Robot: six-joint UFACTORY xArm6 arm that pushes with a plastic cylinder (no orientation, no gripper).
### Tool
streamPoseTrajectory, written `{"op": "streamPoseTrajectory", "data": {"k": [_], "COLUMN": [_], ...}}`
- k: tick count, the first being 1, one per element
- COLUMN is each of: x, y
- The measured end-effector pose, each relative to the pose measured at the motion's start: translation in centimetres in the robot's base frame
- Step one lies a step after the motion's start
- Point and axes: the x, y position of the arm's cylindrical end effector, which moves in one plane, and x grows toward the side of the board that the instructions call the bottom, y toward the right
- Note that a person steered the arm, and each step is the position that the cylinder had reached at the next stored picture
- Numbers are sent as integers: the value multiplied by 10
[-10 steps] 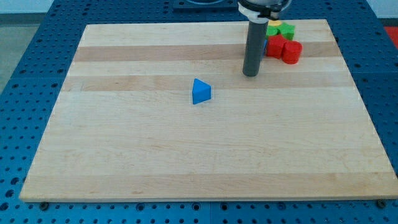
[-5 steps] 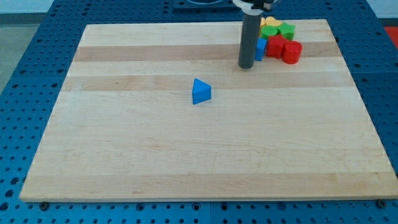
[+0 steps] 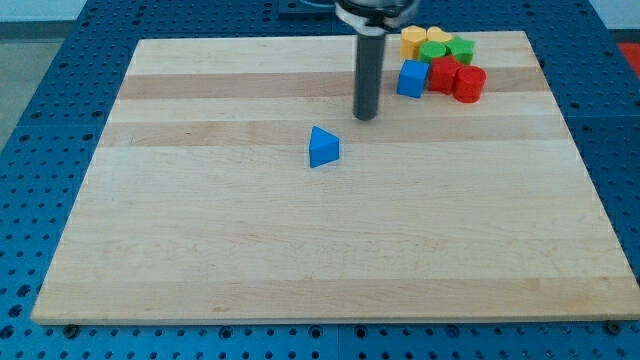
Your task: Push your arm to the right side of the group of blocks
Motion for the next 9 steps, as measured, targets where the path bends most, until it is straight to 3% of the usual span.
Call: {"op": "streamPoseTrajectory", "data": {"k": [2,4,7,9], "x": [-41,-2,21,-48], "y": [-21,-10,203,238]}}
